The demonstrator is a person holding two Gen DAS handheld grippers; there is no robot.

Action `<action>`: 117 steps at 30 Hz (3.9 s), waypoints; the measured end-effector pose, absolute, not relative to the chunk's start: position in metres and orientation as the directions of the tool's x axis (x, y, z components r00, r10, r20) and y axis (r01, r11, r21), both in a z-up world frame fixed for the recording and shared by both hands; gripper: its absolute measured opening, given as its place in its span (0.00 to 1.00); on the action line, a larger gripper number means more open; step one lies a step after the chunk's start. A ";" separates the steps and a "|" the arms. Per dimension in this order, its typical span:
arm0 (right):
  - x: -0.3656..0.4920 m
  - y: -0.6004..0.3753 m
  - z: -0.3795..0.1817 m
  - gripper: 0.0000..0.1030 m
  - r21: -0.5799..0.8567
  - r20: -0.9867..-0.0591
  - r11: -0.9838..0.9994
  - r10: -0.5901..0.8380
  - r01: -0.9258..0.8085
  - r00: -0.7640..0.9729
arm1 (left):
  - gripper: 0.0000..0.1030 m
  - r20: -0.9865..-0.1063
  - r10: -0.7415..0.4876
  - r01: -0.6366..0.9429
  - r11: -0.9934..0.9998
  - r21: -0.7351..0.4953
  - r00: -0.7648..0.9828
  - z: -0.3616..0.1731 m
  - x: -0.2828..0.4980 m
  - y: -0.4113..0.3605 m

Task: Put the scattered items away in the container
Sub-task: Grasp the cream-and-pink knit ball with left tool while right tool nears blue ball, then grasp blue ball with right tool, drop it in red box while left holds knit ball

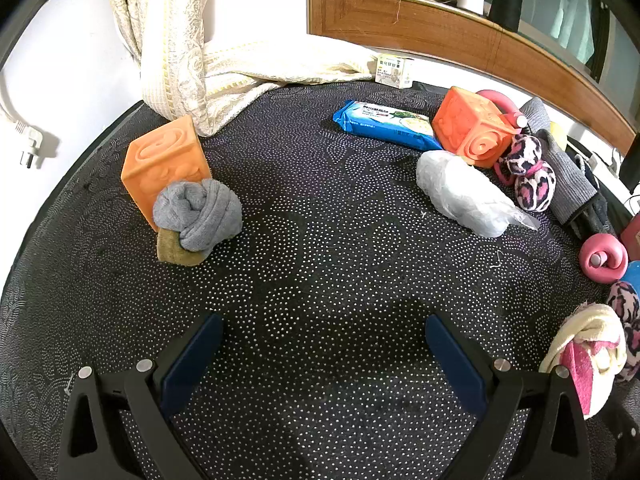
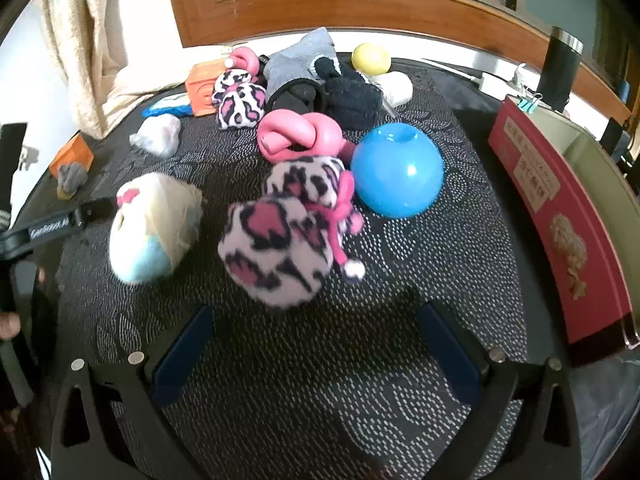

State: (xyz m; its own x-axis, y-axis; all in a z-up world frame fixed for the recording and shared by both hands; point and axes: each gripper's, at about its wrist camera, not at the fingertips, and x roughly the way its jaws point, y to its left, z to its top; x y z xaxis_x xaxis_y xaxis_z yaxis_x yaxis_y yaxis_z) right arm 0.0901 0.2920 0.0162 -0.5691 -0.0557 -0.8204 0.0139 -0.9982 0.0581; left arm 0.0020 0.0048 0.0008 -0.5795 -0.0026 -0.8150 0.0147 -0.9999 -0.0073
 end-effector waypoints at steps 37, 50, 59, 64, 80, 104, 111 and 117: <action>0.123 0.347 0.029 1.00 0.351 -0.712 -0.935 -0.228 -0.055 -0.664 | 1.00 -0.702 0.296 -0.321 -0.942 -0.100 -0.648 0.047 0.064 0.120; 0.140 0.362 0.036 1.00 0.420 -0.638 -0.902 -0.219 -0.096 -0.738 | 1.00 -0.731 0.269 -0.339 -0.939 -0.055 -0.627 0.030 0.056 0.137; 0.143 0.356 0.041 0.95 0.393 -0.614 -0.915 -0.191 -0.087 -0.766 | 0.70 -0.762 0.274 -0.349 -0.935 -0.067 -0.587 0.017 0.047 0.142; 0.140 0.349 0.040 0.80 0.355 -0.636 -0.932 -0.182 -0.076 -0.750 | 0.67 -0.752 0.303 -0.357 -0.929 -0.096 -0.586 0.019 0.048 0.140; 0.079 0.356 0.056 0.79 0.324 -0.665 -0.942 -0.161 -0.087 -0.730 | 0.67 -0.681 0.352 -0.321 -0.930 -0.178 -0.642 0.033 0.047 0.120; 0.114 0.395 0.075 0.56 0.333 -0.559 -0.921 -0.021 -0.201 -0.829 | 0.67 -0.684 0.338 -0.308 -0.936 -0.171 -0.647 0.029 0.047 0.120; 0.151 0.443 0.096 0.56 0.298 -0.498 -0.889 0.167 -0.348 -0.851 | 0.67 -0.671 0.333 -0.292 -0.940 -0.178 -0.663 0.036 0.051 0.119; 0.167 0.477 0.090 0.56 0.312 -0.509 -0.848 0.233 -0.429 -0.829 | 0.67 -0.663 0.353 -0.314 -0.932 -0.183 -0.660 0.043 0.059 0.132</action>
State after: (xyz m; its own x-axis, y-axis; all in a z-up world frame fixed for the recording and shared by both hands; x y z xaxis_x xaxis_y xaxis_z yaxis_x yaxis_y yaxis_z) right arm 0.1666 0.4772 0.0904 -0.8288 0.2326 -0.5089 -0.4294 -0.8475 0.3120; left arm 0.0594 0.1324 0.0427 -0.6602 0.3528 -0.6631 -0.3135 -0.9317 -0.1835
